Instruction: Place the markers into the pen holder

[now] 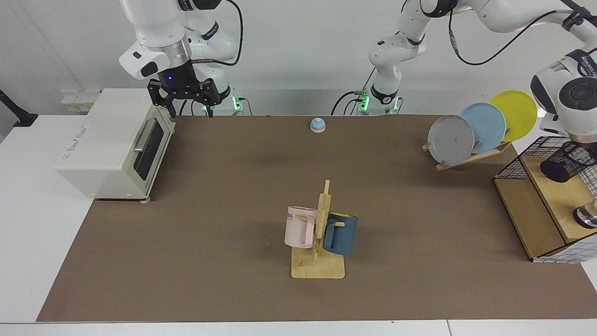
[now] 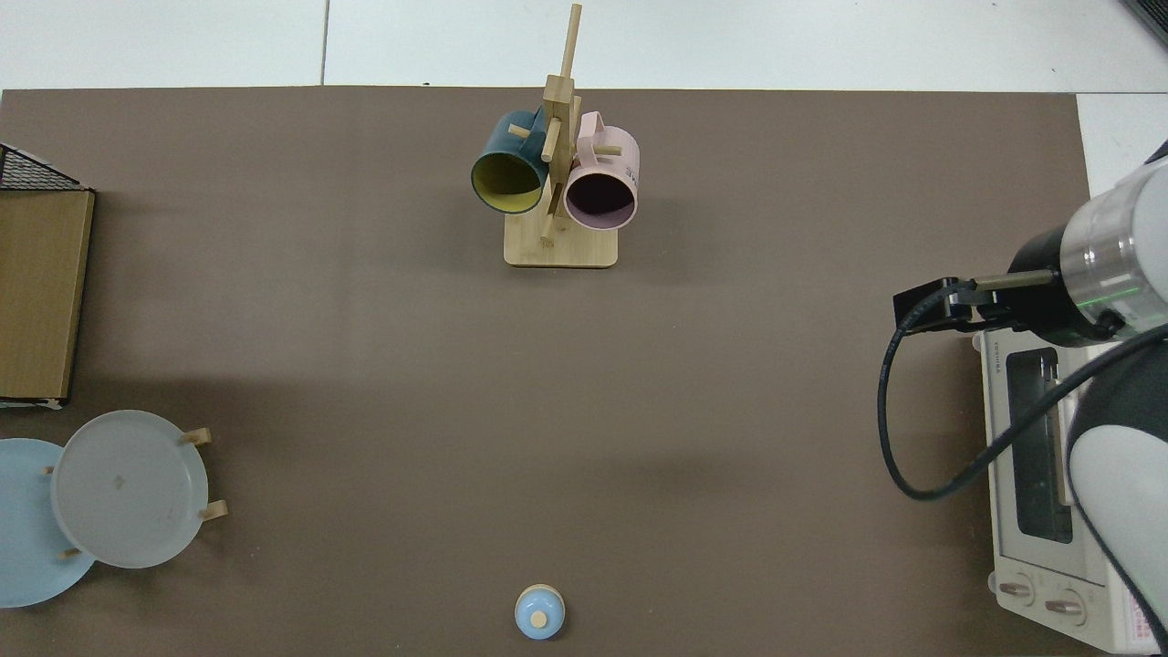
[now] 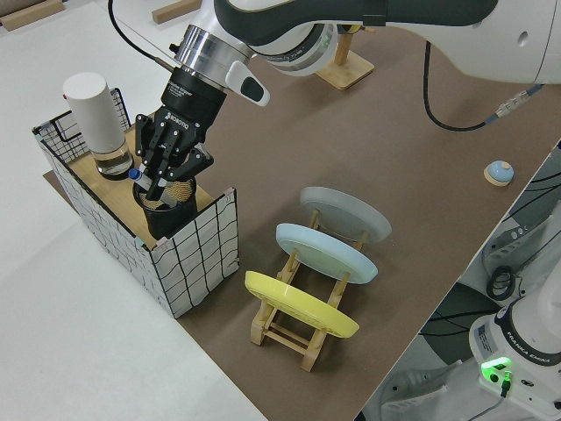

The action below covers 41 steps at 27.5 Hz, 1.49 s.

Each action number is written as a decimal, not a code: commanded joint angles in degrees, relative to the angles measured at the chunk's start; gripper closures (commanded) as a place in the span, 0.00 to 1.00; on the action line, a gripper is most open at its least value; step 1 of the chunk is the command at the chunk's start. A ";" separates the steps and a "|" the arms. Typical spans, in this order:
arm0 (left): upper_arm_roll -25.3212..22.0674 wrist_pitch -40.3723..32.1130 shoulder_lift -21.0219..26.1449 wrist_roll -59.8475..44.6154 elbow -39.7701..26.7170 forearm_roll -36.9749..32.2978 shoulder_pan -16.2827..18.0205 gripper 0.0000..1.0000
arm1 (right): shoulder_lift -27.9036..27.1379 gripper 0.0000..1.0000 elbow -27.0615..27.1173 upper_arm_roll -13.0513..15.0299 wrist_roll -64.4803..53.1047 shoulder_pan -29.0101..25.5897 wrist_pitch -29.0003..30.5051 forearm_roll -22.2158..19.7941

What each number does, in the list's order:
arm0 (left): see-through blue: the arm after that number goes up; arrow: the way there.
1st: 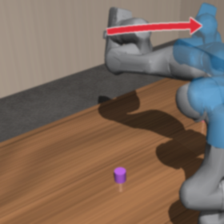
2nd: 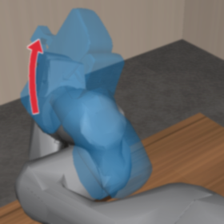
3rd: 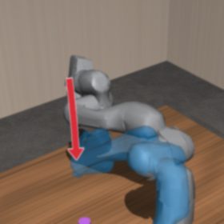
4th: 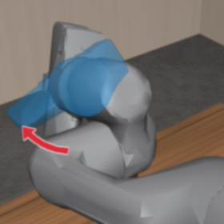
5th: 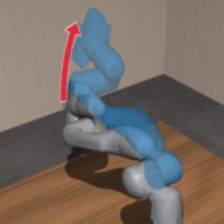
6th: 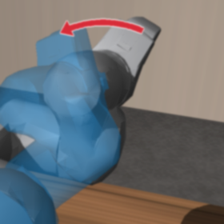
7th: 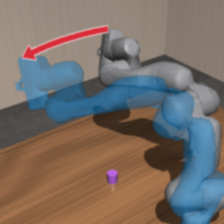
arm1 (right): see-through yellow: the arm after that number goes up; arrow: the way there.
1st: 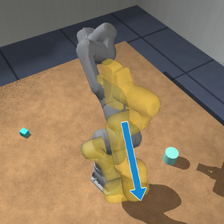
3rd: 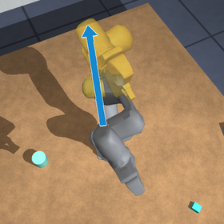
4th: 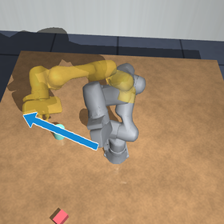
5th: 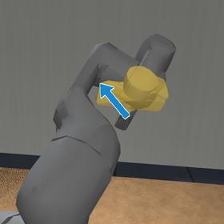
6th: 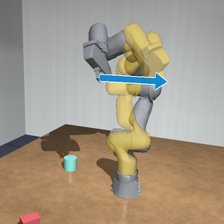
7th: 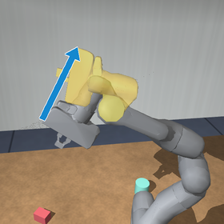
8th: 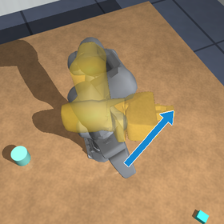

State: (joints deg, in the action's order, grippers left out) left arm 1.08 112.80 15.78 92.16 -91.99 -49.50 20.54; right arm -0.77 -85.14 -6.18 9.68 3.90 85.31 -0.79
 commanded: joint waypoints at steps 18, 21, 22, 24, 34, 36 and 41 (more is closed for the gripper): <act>-1.87 1.99 -0.67 -0.14 0.23 0.89 -1.90 0.22 | 0.60 0.00 -0.29 -0.67 -1.06 -1.35 -0.67 1.40; -4.24 1.99 -1.02 0.03 0.84 0.89 -4.18 0.22 | 0.60 0.00 -0.29 -0.67 -1.06 -1.35 -0.76 1.40; -5.20 1.90 -1.19 0.12 1.11 0.98 -4.97 0.22 | 0.60 0.00 -0.29 -0.67 -1.06 -1.35 -0.67 1.40; -6.18 1.38 -2.24 0.21 1.37 1.24 -6.29 0.21 | 0.60 0.00 -0.29 -0.67 -1.06 -1.35 -0.76 1.40; -6.27 -2.75 -8.31 -0.58 1.90 7.74 -9.20 0.01 | 0.60 0.00 -0.29 -0.67 -1.06 -1.35 -0.67 1.40; -5.66 -4.86 -9.28 -1.02 2.86 10.37 -9.20 0.00 | 0.60 0.00 -0.29 -0.67 -1.06 -1.35 -0.76 1.40; -4.43 -9.87 -12.08 -6.02 4.27 17.40 -9.90 0.00 | 0.60 0.00 -0.29 -0.67 -1.06 -1.35 -0.67 1.40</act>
State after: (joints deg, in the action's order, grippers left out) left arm -3.61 107.59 6.58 90.83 -88.70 -38.22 12.22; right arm -0.77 -85.14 -6.18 9.68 3.90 85.31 -0.79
